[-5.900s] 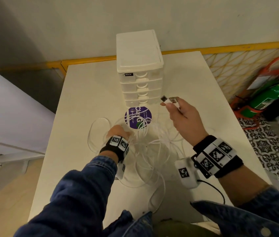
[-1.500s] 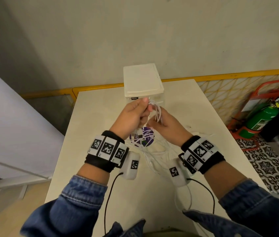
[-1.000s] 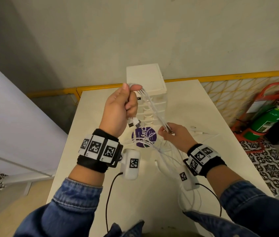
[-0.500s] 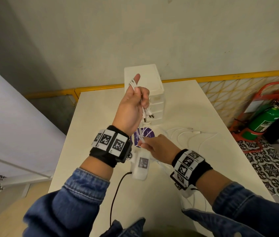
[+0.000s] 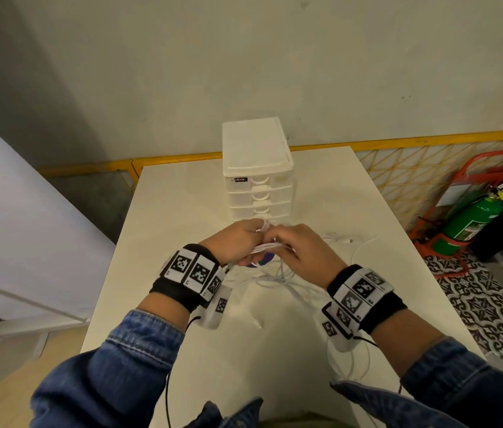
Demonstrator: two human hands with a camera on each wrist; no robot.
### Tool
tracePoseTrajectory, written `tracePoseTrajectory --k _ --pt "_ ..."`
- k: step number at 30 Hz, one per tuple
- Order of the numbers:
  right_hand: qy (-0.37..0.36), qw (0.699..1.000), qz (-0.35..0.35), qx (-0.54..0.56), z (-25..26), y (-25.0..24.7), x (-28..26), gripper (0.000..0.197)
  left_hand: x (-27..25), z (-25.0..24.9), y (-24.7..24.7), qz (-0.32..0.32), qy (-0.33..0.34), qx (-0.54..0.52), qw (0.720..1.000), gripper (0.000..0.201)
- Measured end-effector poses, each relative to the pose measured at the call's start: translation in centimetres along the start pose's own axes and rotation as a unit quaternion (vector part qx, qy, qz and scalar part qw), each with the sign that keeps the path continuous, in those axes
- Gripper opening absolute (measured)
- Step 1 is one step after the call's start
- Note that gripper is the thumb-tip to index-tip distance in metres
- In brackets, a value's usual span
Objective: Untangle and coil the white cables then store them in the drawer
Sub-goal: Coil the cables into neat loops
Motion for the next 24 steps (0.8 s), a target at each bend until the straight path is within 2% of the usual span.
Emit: tracePoseTrajectory --k 3,4,6,8,11,14,17,20,22,24 --pt "0.042 0.998 -0.028 0.032 -0.8 -1.5 0.4 0.013 -0.9 -1.0 0.7 0.045 -0.013 -0.068 0.997 0.032" --pt "0.050 0.997 -0.037 0.037 -1.2 -1.9 0.4 0.017 -1.0 -1.3 0.8 0.049 -0.007 -0.049 0.998 0.041" --pt "0.046 0.998 -0.047 0.017 -2.2 -2.4 0.2 0.026 -0.7 -0.9 0.5 0.027 0.018 0.061 0.998 0.052" --pt "0.048 0.998 -0.040 -0.018 -3.4 -2.4 -0.5 0.030 -0.4 0.0 -0.2 -0.018 0.026 0.100 0.994 0.049" --pt "0.105 0.994 -0.029 0.027 -4.4 -1.4 -1.5 0.042 -0.5 0.5 -1.1 -0.078 0.017 0.053 0.995 0.052" --pt "0.168 0.984 -0.019 0.052 -4.7 -0.7 -1.8 0.052 -1.3 -0.5 -2.1 -0.154 0.026 -0.003 0.988 0.037" --pt "0.176 0.983 -0.010 0.049 -5.2 -1.1 -2.4 0.044 -2.4 -0.7 -4.3 -0.256 0.005 -0.032 0.966 0.031" --pt "0.188 0.979 -0.058 0.045 -6.8 -2.1 -3.9 0.034 -3.7 0.4 -7.1 -0.344 -0.019 -0.031 0.938 0.031" --pt "0.221 0.971 -0.091 0.013 -8.5 -2.9 -5.2 0.033 -4.5 1.8 -8.8 -0.389 -0.042 -0.048 0.919 0.031" --pt "0.286 0.953 -0.090 -0.031 -10.4 -3.5 -6.7 0.033 -5.2 3.1 -10.1 -0.428 -0.069 -0.071 0.898 0.031"
Point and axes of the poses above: each hand's wrist, its own x-axis towards the middle knuckle, its own y-axis out of the palm, z = x × y, the point moved 4 cm from there along x, towards the middle knuckle, and after that the axes turned 9 degrees about x, right-handed, at the moved point
